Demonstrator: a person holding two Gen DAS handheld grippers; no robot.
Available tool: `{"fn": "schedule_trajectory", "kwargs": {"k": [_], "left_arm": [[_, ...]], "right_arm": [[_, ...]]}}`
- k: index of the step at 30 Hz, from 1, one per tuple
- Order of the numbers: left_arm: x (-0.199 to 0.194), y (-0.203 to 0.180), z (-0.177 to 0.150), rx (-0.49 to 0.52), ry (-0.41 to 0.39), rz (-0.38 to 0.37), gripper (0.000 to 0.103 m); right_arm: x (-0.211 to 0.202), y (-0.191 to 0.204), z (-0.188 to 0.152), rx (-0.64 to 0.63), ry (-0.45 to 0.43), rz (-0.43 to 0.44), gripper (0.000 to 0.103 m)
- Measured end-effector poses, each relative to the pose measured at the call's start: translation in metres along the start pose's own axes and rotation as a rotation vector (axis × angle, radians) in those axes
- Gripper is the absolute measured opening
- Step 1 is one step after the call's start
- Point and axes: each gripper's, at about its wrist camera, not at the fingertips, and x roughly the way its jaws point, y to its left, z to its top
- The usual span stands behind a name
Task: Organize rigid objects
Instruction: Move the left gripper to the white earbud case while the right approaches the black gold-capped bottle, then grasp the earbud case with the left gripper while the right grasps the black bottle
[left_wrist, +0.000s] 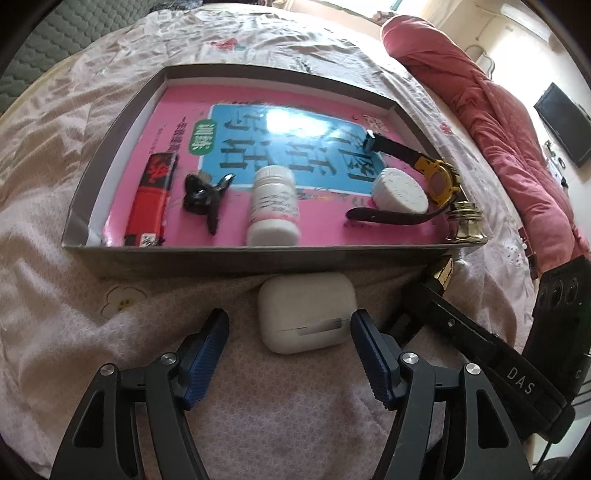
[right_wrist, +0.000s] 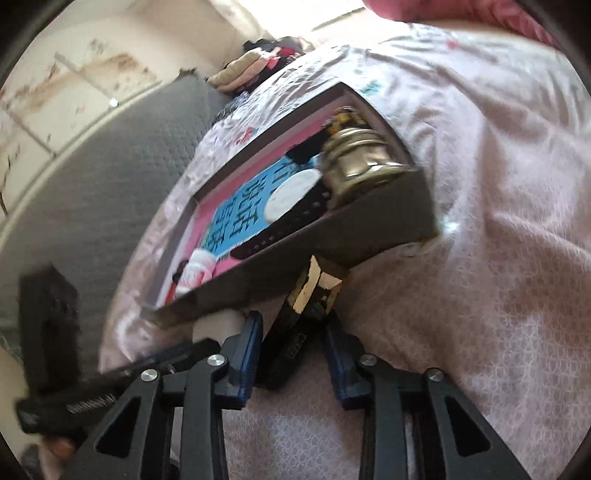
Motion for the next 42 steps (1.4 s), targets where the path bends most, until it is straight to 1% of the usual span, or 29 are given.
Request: {"fn": "schedule_trajectory", "kwargs": {"k": [5, 11, 15, 18, 19, 23, 25, 28, 30, 32, 38, 42], "left_arm": [[0.007, -0.013, 0.000, 0.010, -0.002, 0.057, 0.070], [0.015, -0.020, -0.001, -0.024, -0.021, 0.132, 0.070], [0.021, -0.027, -0.003, -0.004, -0.033, 0.180, 0.068], [0.021, -0.023, -0.004, -0.026, -0.043, 0.164, 0.067], [0.021, -0.022, -0.004, -0.024, -0.045, 0.161, 0.063], [0.019, -0.023, -0.008, 0.020, -0.049, 0.159, 0.062], [0.016, -0.021, -0.011, 0.035, -0.055, 0.144, 0.062], [0.007, -0.013, -0.016, 0.022, -0.068, 0.093, 0.062], [-0.002, -0.010, -0.020, 0.021, -0.094, 0.076, 0.062], [-0.014, -0.010, -0.024, 0.039, -0.125, 0.076, 0.062], [-0.036, -0.008, -0.022, 0.051, -0.162, 0.089, 0.062], [-0.051, -0.008, -0.020, 0.059, -0.192, 0.105, 0.062]], "right_arm": [[-0.005, 0.004, 0.003, -0.031, -0.019, -0.006, 0.030], [-0.009, -0.002, 0.006, -0.031, -0.026, -0.008, 0.030], [-0.009, 0.001, 0.005, -0.064, -0.027, -0.033, 0.030], [-0.008, 0.006, 0.004, -0.092, -0.027, -0.052, 0.030], [-0.008, 0.007, 0.003, -0.099, -0.028, -0.056, 0.030], [-0.008, 0.011, 0.002, -0.133, -0.031, -0.073, 0.030], [-0.009, 0.016, 0.002, -0.159, -0.034, -0.080, 0.030], [-0.009, 0.024, 0.000, -0.211, -0.043, -0.095, 0.029], [-0.010, 0.029, -0.001, -0.236, -0.046, -0.096, 0.029], [-0.011, 0.031, -0.001, -0.249, -0.050, -0.097, 0.029], [-0.015, 0.043, -0.003, -0.306, -0.070, -0.117, 0.026], [-0.022, 0.051, -0.005, -0.337, -0.090, -0.098, 0.023]]}}
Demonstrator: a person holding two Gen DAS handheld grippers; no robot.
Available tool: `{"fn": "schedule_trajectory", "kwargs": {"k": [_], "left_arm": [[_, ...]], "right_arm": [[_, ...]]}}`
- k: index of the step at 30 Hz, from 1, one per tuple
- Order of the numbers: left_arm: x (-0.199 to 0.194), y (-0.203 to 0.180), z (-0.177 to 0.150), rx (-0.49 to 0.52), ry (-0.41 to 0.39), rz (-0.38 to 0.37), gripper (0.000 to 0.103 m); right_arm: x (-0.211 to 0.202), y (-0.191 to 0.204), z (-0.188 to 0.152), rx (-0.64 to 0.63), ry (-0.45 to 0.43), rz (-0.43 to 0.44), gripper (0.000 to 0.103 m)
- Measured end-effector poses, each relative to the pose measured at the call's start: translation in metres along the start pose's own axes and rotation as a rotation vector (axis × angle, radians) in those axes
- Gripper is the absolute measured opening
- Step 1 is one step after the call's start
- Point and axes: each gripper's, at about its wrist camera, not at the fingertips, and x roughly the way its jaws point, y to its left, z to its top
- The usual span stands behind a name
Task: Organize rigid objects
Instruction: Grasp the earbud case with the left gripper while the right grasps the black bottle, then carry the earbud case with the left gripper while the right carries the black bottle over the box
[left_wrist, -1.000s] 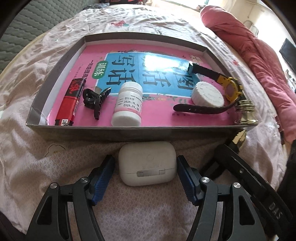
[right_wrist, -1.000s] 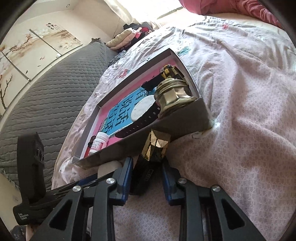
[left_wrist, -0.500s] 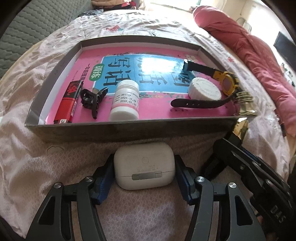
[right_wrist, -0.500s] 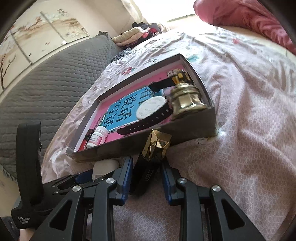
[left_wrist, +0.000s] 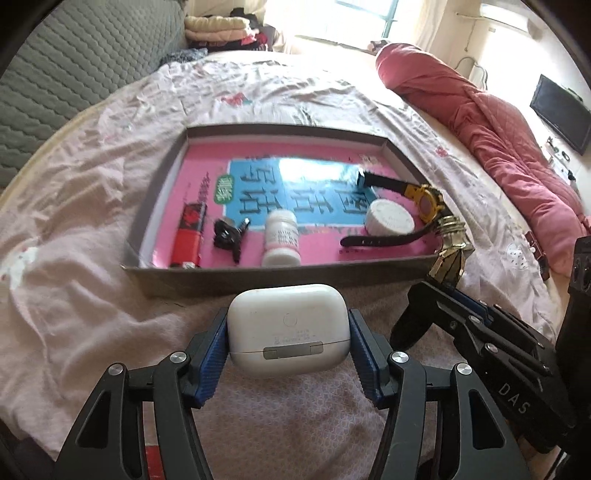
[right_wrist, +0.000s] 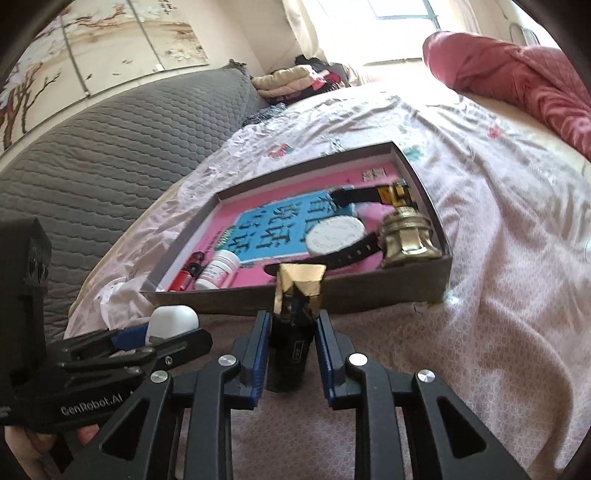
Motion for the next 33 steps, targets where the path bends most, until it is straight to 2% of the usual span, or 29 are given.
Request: {"fn": "schedule_trajectory", "kwargs": {"k": [18, 23, 33], "left_arm": [[-0.031, 0.019, 0.003, -0.028, -0.052, 0.011, 0.062], [-0.037, 0.026, 0.003, -0.042, -0.064, 0.012, 0.062], [-0.046, 0.038, 0.007, -0.061, -0.091, 0.013, 0.063]], "right_arm": [[-0.022, 0.024, -0.003, -0.085, -0.046, -0.020, 0.023], [-0.028, 0.022, -0.003, -0.061, -0.054, 0.002, 0.023], [-0.041, 0.017, 0.001, -0.034, -0.086, -0.015, 0.023]]}}
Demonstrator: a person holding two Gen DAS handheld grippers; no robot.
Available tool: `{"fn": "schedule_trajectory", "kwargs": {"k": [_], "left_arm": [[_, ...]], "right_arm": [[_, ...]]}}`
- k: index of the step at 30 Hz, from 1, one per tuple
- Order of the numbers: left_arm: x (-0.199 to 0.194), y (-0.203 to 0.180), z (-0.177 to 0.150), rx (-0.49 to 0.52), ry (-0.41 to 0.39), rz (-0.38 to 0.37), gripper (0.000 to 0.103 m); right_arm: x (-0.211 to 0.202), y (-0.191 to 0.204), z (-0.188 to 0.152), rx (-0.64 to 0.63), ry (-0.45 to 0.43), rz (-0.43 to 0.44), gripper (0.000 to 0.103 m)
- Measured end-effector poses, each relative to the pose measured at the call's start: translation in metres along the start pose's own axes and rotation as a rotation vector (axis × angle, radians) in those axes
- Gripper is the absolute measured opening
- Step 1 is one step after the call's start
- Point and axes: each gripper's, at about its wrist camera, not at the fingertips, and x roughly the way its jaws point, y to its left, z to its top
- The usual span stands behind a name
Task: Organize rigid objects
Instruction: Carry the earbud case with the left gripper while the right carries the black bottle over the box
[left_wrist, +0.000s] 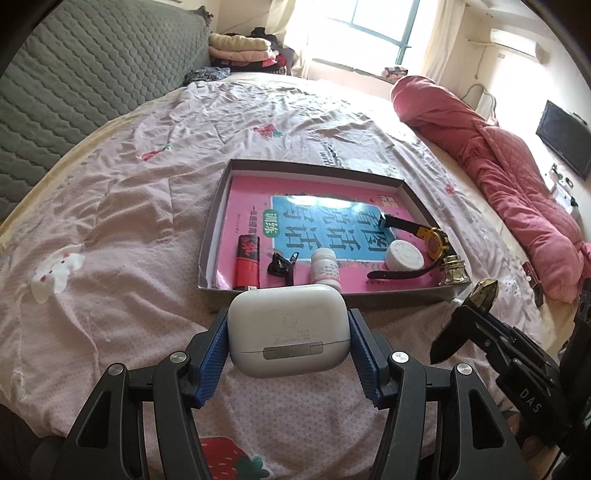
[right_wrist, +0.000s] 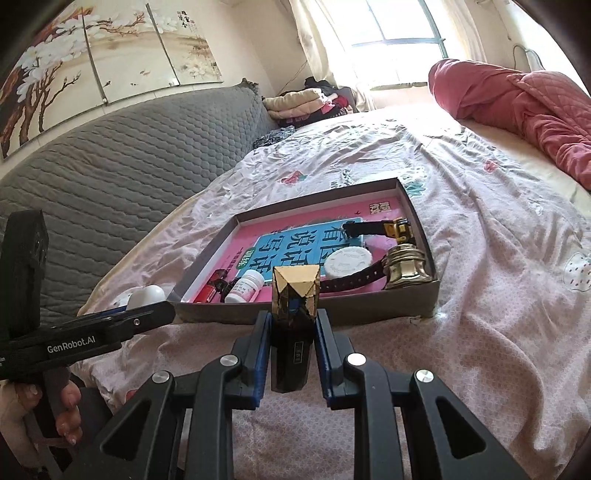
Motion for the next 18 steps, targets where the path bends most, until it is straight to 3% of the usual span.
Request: {"fn": "schedule_trajectory", "kwargs": {"k": [18], "left_arm": [[-0.011, 0.033, 0.024, -0.030, -0.075, 0.021, 0.063]], "right_arm": [[-0.014, 0.016, 0.022, -0.074, -0.103, -0.025, 0.023]]}}
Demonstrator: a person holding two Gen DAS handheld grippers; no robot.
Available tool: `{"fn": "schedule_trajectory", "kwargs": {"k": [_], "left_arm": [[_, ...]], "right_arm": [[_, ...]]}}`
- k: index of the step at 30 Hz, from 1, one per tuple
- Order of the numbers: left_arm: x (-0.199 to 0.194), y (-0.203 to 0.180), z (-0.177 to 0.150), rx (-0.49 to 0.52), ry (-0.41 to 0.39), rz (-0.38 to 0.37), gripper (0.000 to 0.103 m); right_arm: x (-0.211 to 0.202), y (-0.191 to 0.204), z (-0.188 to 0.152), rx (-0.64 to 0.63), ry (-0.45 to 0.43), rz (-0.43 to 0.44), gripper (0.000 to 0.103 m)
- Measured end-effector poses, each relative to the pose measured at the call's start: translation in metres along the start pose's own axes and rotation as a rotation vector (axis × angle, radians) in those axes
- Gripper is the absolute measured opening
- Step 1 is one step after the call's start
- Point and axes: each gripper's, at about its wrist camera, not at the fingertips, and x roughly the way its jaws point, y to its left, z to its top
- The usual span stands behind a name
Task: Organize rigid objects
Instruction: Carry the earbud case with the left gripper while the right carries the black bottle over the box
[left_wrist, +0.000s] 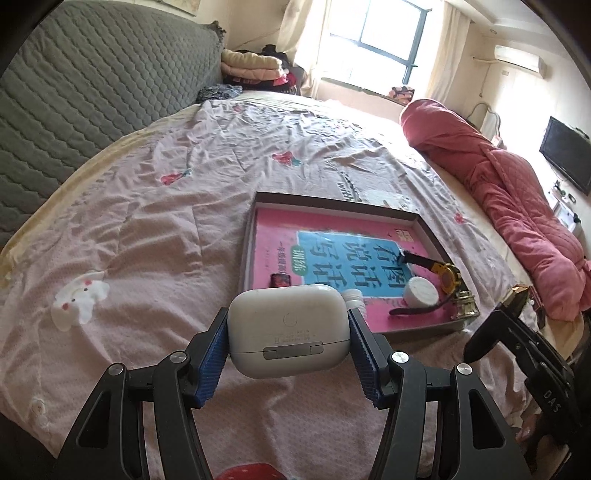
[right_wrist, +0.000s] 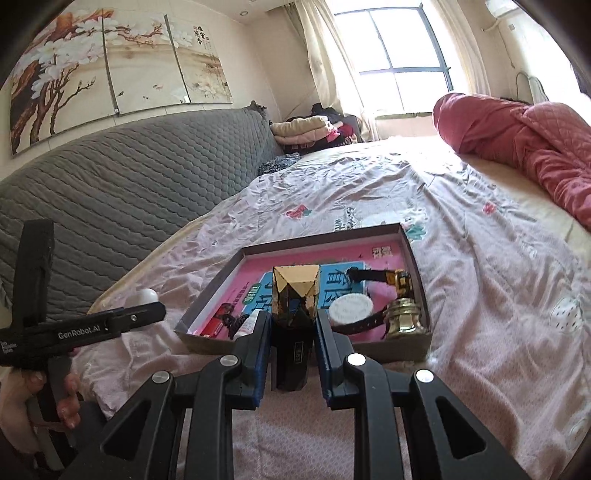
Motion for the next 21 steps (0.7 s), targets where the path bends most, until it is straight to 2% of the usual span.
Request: {"fn": "schedule_trajectory", "kwargs": {"k": [7, 21], "left_arm": [[0.005, 0.008, 0.001, -0.021, -0.005, 0.016, 0.063], [0.022, -0.008, -0.001, 0.021, -0.005, -0.008, 0.063]], "right_arm": [[0.004, 0.006, 0.004, -0.039, -0.013, -0.011, 0.023], [0.020, -0.018, 0.008, 0.039, -0.009, -0.029, 0.023]]}}
